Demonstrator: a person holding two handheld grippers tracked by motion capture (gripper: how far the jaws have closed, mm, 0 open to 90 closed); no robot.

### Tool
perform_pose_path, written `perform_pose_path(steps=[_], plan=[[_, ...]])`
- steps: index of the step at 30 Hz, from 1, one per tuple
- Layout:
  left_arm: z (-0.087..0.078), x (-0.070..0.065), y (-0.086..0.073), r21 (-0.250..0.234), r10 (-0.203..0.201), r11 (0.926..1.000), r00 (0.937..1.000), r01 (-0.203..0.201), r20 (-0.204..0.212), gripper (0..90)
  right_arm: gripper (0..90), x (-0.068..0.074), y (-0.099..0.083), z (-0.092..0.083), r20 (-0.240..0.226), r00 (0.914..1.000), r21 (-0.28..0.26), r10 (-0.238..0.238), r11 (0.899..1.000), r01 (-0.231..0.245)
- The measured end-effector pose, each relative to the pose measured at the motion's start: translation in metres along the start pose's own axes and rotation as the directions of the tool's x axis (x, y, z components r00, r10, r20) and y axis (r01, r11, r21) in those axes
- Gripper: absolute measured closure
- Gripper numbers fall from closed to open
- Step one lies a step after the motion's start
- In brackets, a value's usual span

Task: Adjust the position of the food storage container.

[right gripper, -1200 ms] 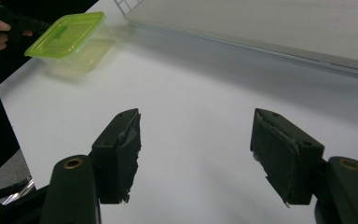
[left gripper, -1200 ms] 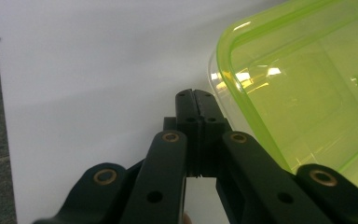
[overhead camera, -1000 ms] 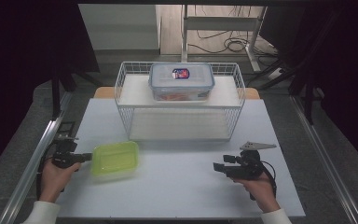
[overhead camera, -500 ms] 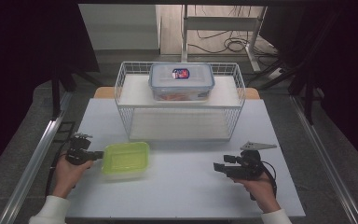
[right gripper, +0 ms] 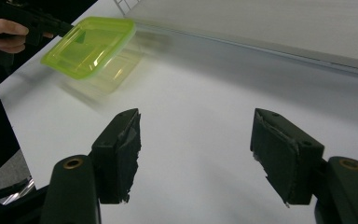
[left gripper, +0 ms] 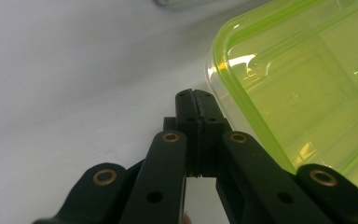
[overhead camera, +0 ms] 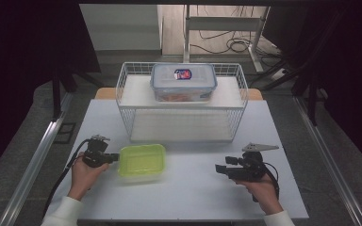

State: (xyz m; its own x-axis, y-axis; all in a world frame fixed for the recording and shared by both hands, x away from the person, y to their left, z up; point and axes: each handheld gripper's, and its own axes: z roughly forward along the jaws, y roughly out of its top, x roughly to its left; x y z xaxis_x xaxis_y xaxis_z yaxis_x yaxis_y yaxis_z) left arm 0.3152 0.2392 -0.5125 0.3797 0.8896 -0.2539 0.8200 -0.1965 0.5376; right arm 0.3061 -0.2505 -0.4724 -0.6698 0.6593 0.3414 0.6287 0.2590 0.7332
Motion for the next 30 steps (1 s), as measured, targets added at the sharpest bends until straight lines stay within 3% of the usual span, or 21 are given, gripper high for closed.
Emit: perform_pose_path(steps=[6, 8, 12, 16, 19, 21, 30], plan=[[0.007, -0.018, 0.004, -0.011, 0.011, 0.9999, 0.9992, -0.010, 0.039, 90.0, 33.5, 0.000, 0.000, 0.000, -0.001, 1.0000, 0.000, 0.002, 1.000, -0.002], [0.009, -0.021, 0.004, -0.016, 0.003, 0.9999, 0.9968, -0.002, 0.079, 90.0, 33.5, 0.000, 0.000, 0.000, -0.001, 1.0000, 0.000, 0.001, 1.000, -0.001], [0.013, -0.031, 0.006, -0.015, 0.021, 0.9997, 0.9976, -0.020, 0.066, 90.0, 33.5, 0.000, 0.000, 0.001, -0.002, 1.0000, 0.001, -0.001, 1.000, 0.001], [0.018, -0.043, 0.009, -0.024, 0.017, 0.9996, 0.9927, -0.014, 0.119, 90.0, 33.5, -0.001, 0.000, 0.001, -0.001, 1.0000, -0.001, -0.002, 1.000, 0.002], [0.024, -0.051, 0.012, -0.010, 0.049, 0.9988, 0.9940, -0.049, 0.098, 90.0, 33.5, -0.001, 0.000, 0.001, -0.001, 1.0000, 0.002, -0.002, 1.000, 0.002], [0.028, -0.055, 0.014, -0.008, 0.047, 0.9989, 0.9917, -0.046, 0.120, 90.0, 33.5, -0.001, 0.000, 0.001, -0.001, 1.0000, 0.002, -0.003, 1.000, 0.003], [0.037, -0.075, 0.020, -0.014, 0.064, 0.9979, 0.9867, -0.063, 0.149, 90.0, 33.5, -0.002, -0.001, 0.000, -0.001, 1.0000, 0.003, 0.003, 1.000, -0.003]])
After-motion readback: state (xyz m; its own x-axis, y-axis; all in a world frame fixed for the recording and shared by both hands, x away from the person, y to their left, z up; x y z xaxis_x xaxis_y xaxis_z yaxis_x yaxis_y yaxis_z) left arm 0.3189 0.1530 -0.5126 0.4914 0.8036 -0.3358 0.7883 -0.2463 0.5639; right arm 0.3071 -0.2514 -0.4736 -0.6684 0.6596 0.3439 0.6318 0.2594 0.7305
